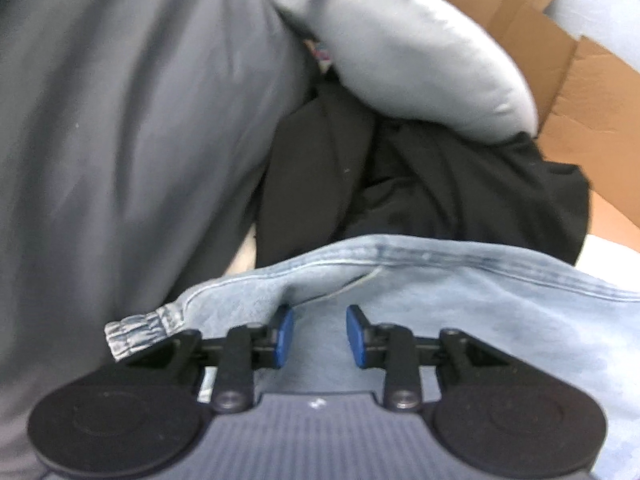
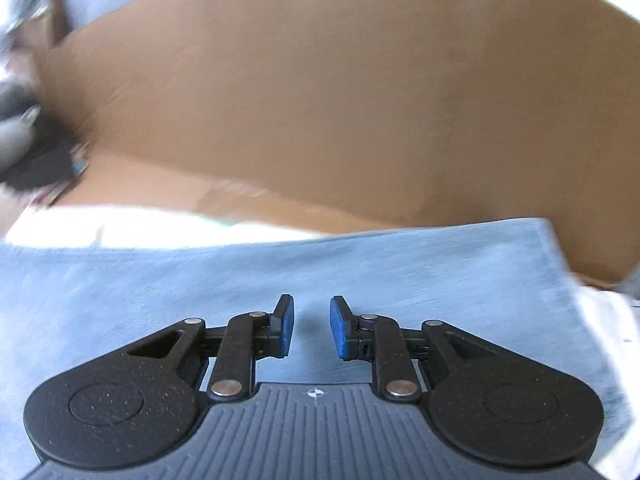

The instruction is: Fold clothes

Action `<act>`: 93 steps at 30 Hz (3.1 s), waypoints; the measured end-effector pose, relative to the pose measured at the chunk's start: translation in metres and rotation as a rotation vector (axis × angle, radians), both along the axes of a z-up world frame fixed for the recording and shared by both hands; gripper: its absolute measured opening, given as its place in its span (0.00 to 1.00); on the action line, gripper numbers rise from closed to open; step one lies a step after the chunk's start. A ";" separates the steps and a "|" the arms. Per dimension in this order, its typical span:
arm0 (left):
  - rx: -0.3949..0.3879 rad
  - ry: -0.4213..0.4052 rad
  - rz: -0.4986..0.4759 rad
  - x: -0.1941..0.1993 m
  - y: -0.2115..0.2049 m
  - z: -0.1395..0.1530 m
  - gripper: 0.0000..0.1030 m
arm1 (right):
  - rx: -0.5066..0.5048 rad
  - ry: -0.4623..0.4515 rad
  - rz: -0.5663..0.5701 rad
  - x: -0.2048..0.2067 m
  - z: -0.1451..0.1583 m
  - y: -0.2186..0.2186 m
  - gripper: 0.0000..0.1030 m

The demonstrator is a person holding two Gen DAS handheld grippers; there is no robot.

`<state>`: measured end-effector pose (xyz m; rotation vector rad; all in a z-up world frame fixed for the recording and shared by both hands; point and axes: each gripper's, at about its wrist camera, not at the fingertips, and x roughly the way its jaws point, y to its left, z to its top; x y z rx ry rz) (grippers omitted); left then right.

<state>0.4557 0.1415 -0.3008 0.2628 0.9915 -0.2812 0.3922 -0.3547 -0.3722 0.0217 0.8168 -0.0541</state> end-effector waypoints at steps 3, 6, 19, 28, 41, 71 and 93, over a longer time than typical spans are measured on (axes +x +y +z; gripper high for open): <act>-0.001 0.005 0.019 0.013 -0.003 -0.009 0.29 | 0.003 0.038 0.055 0.016 -0.007 0.021 0.26; 0.004 -0.003 0.016 0.020 -0.009 -0.015 0.30 | 0.021 0.043 0.026 0.008 0.002 0.026 0.26; 0.064 -0.030 0.057 0.009 -0.032 -0.007 0.27 | 0.020 0.045 -0.048 0.040 0.003 0.015 0.26; -0.027 -0.024 0.023 -0.046 -0.023 0.018 0.29 | 0.132 0.021 0.072 0.000 0.020 0.073 0.27; -0.024 0.011 0.114 -0.040 0.058 0.011 0.31 | 0.055 0.083 0.123 0.032 -0.002 0.131 0.25; -0.048 -0.017 0.121 -0.001 0.088 0.025 0.27 | 0.105 0.144 0.195 0.053 -0.004 0.201 0.25; -0.115 0.084 0.071 -0.145 0.120 0.100 0.31 | 0.228 0.245 0.205 0.003 0.119 0.147 0.30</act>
